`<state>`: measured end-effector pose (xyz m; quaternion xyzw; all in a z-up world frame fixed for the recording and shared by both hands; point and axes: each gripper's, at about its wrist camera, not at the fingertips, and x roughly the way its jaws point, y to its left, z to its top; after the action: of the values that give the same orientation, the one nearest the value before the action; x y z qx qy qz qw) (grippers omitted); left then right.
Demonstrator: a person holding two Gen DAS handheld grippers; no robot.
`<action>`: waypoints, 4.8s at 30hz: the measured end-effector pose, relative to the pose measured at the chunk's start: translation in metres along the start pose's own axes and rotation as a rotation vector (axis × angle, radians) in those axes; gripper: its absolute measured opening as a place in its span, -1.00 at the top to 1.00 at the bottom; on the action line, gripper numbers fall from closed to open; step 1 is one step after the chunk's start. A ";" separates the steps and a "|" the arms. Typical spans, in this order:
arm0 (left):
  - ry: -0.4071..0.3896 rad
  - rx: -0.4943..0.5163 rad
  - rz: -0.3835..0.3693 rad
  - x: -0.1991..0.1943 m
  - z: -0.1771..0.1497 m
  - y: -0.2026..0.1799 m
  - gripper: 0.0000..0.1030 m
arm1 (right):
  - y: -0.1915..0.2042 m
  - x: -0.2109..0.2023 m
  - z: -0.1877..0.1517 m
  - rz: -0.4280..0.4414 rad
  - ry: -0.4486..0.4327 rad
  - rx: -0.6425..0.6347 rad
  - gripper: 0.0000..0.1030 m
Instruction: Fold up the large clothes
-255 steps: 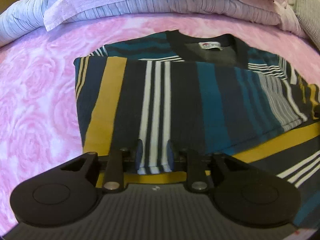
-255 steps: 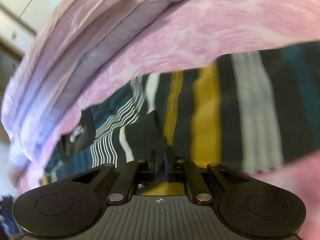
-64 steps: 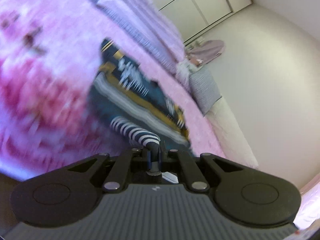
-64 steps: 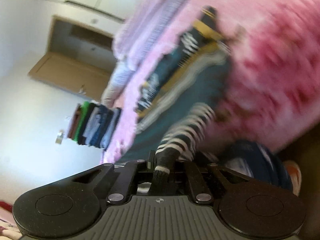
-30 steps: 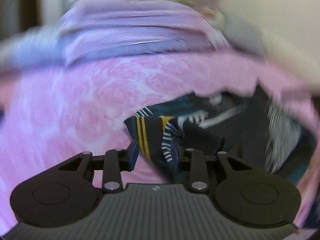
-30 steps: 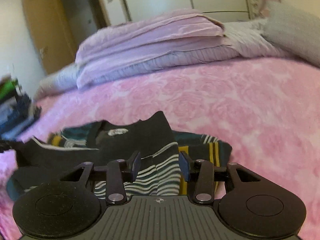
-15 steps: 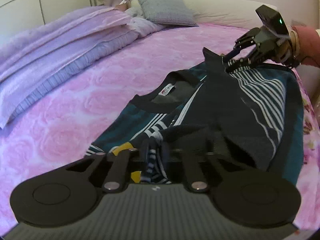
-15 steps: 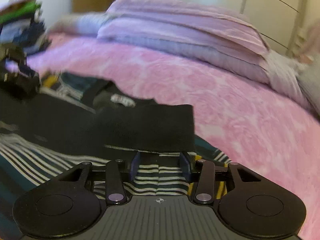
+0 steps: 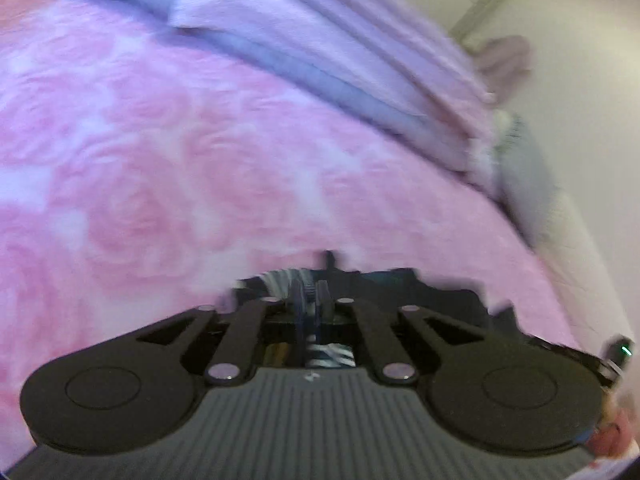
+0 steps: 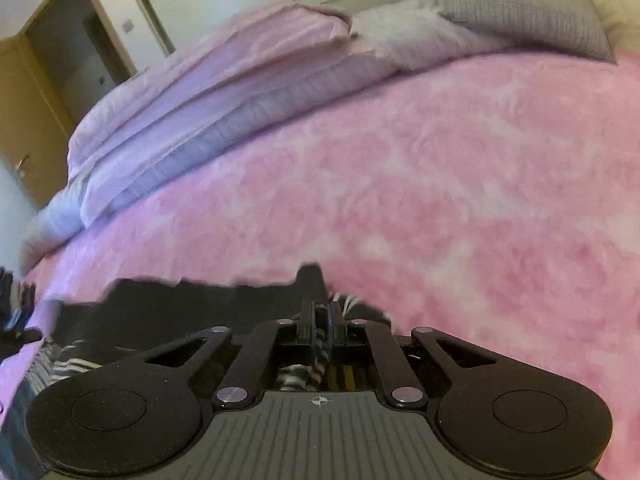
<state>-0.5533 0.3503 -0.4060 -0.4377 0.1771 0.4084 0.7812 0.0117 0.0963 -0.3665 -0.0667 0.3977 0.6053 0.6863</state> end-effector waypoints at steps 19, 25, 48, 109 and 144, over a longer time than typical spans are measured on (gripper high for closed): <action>-0.191 0.503 0.046 -0.006 -0.020 -0.061 0.90 | 0.022 -0.018 0.020 0.141 -0.182 -0.092 0.93; -0.206 0.397 0.114 0.007 -0.014 -0.039 0.85 | 0.023 0.006 0.028 0.044 -0.178 -0.075 0.93; -0.052 0.025 -0.039 -0.142 -0.182 -0.026 -0.05 | 0.047 -0.165 -0.136 0.094 -0.053 -0.058 -0.06; -0.073 0.500 0.335 -0.220 -0.253 -0.205 -0.18 | 0.214 -0.232 -0.201 -0.137 -0.030 -0.277 -0.47; -0.044 0.096 0.043 -0.094 -0.108 -0.040 0.31 | 0.032 -0.057 -0.064 -0.015 0.210 0.344 0.63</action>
<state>-0.5693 0.2042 -0.3842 -0.3866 0.1888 0.4254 0.7962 -0.0433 0.0230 -0.3615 -0.0143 0.5642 0.5131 0.6468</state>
